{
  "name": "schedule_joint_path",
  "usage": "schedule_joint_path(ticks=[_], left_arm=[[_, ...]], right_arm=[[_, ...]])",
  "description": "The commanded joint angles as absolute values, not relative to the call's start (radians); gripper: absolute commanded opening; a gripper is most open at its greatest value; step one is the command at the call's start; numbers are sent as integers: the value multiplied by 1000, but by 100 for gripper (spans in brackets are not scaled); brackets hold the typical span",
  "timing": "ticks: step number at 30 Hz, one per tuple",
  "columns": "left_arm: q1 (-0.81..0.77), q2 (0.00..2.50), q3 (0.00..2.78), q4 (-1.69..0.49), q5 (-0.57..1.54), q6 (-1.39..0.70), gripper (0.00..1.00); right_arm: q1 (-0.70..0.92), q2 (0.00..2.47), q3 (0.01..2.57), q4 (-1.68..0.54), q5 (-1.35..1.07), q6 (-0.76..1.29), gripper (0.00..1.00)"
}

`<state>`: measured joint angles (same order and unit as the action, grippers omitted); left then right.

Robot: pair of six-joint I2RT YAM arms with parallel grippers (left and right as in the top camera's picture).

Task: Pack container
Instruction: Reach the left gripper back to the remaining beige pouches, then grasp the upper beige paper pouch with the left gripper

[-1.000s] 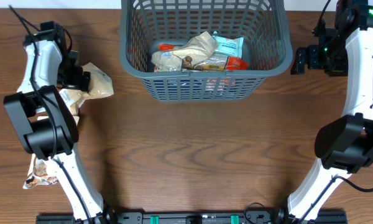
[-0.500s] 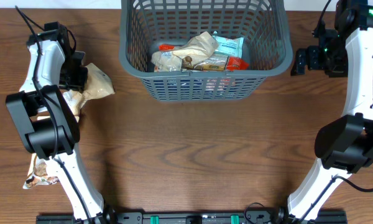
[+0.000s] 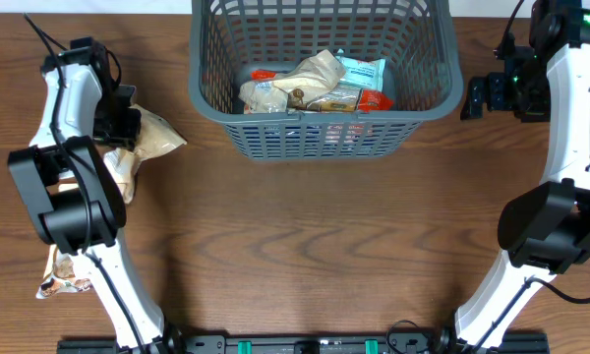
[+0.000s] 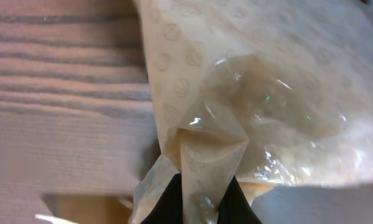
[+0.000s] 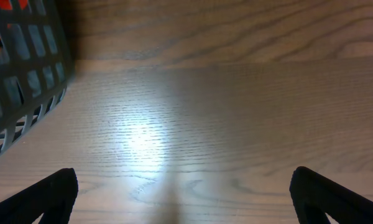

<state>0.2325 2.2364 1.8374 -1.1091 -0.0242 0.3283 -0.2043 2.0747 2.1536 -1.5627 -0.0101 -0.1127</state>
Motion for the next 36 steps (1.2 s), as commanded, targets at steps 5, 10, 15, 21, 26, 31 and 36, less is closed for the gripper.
schedule_joint_path(ticks=[5, 10, 15, 21, 26, 31, 36], left_arm=[[229, 1945, 1839, -1106, 9, 275, 6], [229, 1769, 1839, -1073, 8, 276, 6], [229, 1712, 1838, -1088, 8, 279, 6], [231, 1769, 1774, -1124, 8, 300, 59], [230, 1798, 1622, -1100, 12, 365, 68], [230, 1798, 1478, -1005, 15, 394, 79], [230, 1798, 1363, -906, 15, 418, 87]], right_arm=[[-196, 2059, 2151, -1560, -3, -102, 99], [-196, 2059, 2151, -1558, -4, -102, 99], [-196, 2059, 2151, -1558, -4, -102, 99], [-196, 2059, 2151, -1559, -4, -102, 99], [-196, 2059, 2151, -1560, -4, -102, 99], [-196, 2059, 2151, -1560, -4, -102, 99], [-196, 2059, 2151, -1560, -4, -102, 99]])
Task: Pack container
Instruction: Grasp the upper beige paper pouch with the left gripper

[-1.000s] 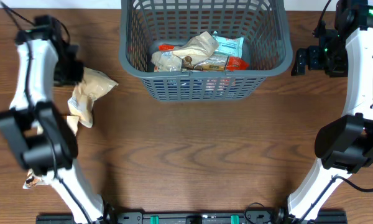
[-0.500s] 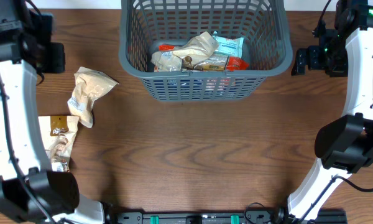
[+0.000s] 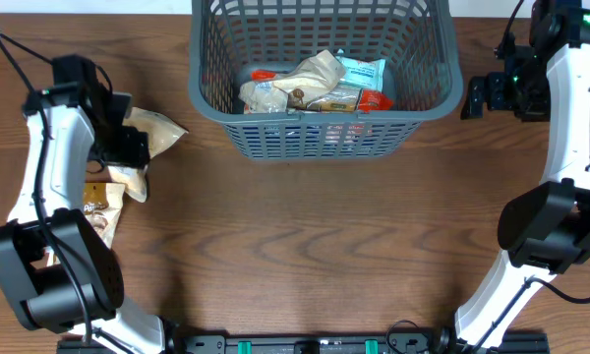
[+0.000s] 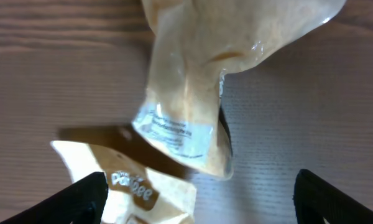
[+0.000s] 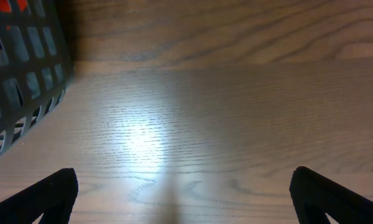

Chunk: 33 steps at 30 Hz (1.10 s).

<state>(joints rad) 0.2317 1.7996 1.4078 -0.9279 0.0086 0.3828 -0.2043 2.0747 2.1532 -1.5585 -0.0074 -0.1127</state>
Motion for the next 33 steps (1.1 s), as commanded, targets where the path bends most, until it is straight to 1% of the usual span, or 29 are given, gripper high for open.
schedule_joint_path(ticks=[1, 6, 14, 24, 29, 30, 31, 33], left_arm=[[230, 1798, 1337, -880, 15, 428, 87], [230, 1800, 1250, -775, 15, 443, 91], [230, 1821, 1230, -655, 15, 453, 98], [230, 1956, 1231, -603, 15, 452, 98], [229, 1984, 1231, -586, 15, 452, 98], [229, 1985, 1231, -584, 15, 452, 97], [229, 1985, 1231, -584, 15, 452, 92], [229, 1985, 1235, -590, 15, 448, 73]], right_arm=[[-196, 2059, 2151, -1561, -4, -102, 99], [-196, 2059, 2151, -1568, -4, -102, 99], [-196, 2059, 2151, -1567, -4, -102, 99], [-196, 2059, 2151, -1566, -4, -102, 99], [-196, 2059, 2151, -1567, -4, -102, 99], [-196, 2059, 2151, -1567, -4, -102, 99], [-196, 2059, 2151, -1567, -4, -102, 99], [-196, 2059, 2151, -1571, -4, -102, 99]])
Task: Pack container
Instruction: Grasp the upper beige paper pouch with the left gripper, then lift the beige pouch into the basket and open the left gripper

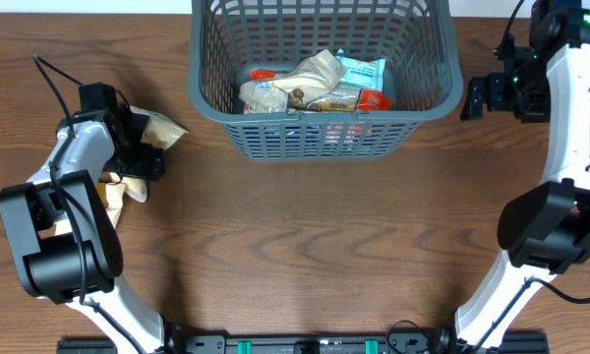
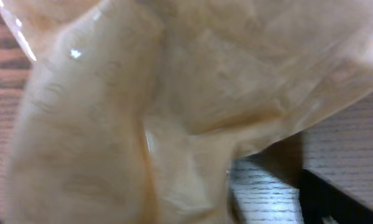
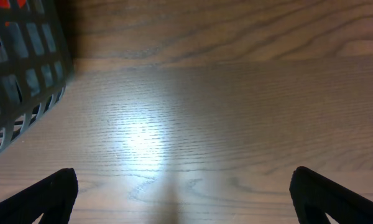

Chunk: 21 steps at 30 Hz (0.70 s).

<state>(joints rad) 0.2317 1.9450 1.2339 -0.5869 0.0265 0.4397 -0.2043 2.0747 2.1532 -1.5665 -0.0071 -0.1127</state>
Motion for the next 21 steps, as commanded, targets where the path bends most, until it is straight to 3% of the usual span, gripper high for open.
schedule_joint_path(ticks=[1, 8, 13, 16, 21], left_arm=[[229, 1984, 1238, -594, 15, 443, 68], [223, 1964, 1282, -672, 15, 402, 31], [206, 1890, 1341, -743, 15, 356, 13], [203, 1822, 1401, -776, 15, 299, 6], [203, 1707, 1507, -809, 15, 254, 6]], right_arm=[[-196, 2059, 2151, -1572, -4, -102, 99], [-196, 2059, 2151, -1583, -4, -102, 99], [-196, 2059, 2151, -1583, -4, -102, 99], [-196, 2059, 2151, -1581, -4, -102, 99], [-196, 2059, 2151, -1582, -4, -102, 99]])
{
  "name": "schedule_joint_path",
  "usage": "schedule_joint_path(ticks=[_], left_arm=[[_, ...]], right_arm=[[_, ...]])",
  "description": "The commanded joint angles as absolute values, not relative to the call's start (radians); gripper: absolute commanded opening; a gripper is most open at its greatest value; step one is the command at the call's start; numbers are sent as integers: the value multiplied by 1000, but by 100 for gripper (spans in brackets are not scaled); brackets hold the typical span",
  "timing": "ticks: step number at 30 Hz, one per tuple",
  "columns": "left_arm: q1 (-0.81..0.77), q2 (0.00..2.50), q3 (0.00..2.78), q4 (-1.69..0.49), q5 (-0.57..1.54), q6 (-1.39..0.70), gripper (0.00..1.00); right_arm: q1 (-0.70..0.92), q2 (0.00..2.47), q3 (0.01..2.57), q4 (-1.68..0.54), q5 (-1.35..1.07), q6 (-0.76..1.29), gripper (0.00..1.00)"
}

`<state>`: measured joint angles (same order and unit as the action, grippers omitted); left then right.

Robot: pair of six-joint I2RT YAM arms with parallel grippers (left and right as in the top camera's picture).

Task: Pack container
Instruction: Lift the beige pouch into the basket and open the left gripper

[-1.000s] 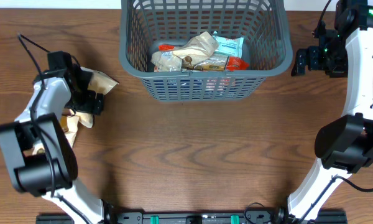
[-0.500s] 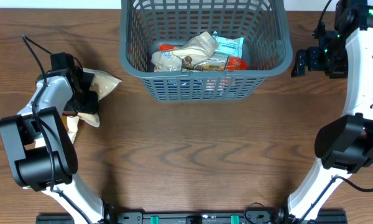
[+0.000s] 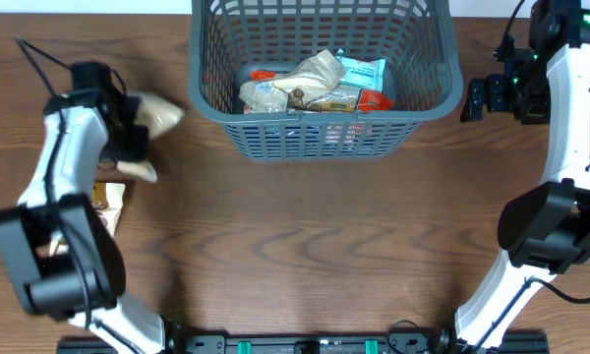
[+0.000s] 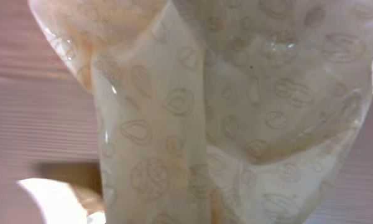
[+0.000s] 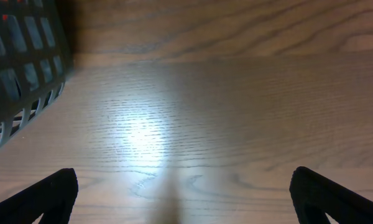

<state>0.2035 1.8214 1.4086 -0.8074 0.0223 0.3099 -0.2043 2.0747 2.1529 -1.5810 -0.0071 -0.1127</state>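
Note:
A tan, see-through snack bag (image 3: 157, 113) hangs at the left side of the table and fills the left wrist view (image 4: 224, 112), hiding the fingers there. My left gripper (image 3: 131, 138) is closed on it from the left, and the bag's lower end droops beneath it. The grey plastic basket (image 3: 324, 138) stands at the back centre, holding several snack packets (image 3: 320, 84). My right gripper (image 3: 474, 98) hovers to the right of the basket, open and empty, with its fingertips wide apart over bare wood in its own view (image 5: 186, 196).
A brown snack packet (image 3: 103, 202) lies on the table under the left arm. The basket's corner (image 5: 18, 68) shows at the left of the right wrist view. Wood table (image 3: 305, 246) stretches in front of the basket.
My left gripper has moved back and slightly left, with the tan bag now in it and off the brown packet. The right arm has not moved.
My left gripper first pinched the tan bag at the far left. Then it stood open above the bag and a brown packet. Then it was pressed close against the bag. Now it holds the bag nearer the basket's left side. The right arm stayed still.

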Motion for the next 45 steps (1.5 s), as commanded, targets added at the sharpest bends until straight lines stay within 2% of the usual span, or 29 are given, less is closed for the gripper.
schedule_joint_path(ticks=[1, 7, 17, 23, 27, 34, 43, 45], left_arm=[[203, 1689, 1528, -811, 15, 241, 6], [168, 1606, 1685, -815, 15, 199, 6], [-109, 1628, 1947, -790, 15, 276, 6], [-305, 1631, 1982, -736, 27, 490, 6], [-405, 1675, 1982, -733, 142, 665, 6], [-420, 1843, 1982, -755, 236, 819, 6], [-382, 2030, 1982, -755, 236, 826, 6], [-380, 2042, 1982, -754, 236, 826, 10]], right_arm=[[-196, 2059, 2151, -1582, -4, -102, 99], [-196, 2059, 2151, -1581, -4, -102, 99], [-196, 2059, 2151, -1580, -4, -107, 99], [-196, 2059, 2151, -1581, -4, -110, 99], [-196, 2059, 2151, -1582, -4, -110, 99], [-196, 2059, 2151, -1589, -4, -110, 99], [-196, 2059, 2151, -1593, -3, -110, 99], [-196, 2059, 2151, -1593, -3, -110, 99]])
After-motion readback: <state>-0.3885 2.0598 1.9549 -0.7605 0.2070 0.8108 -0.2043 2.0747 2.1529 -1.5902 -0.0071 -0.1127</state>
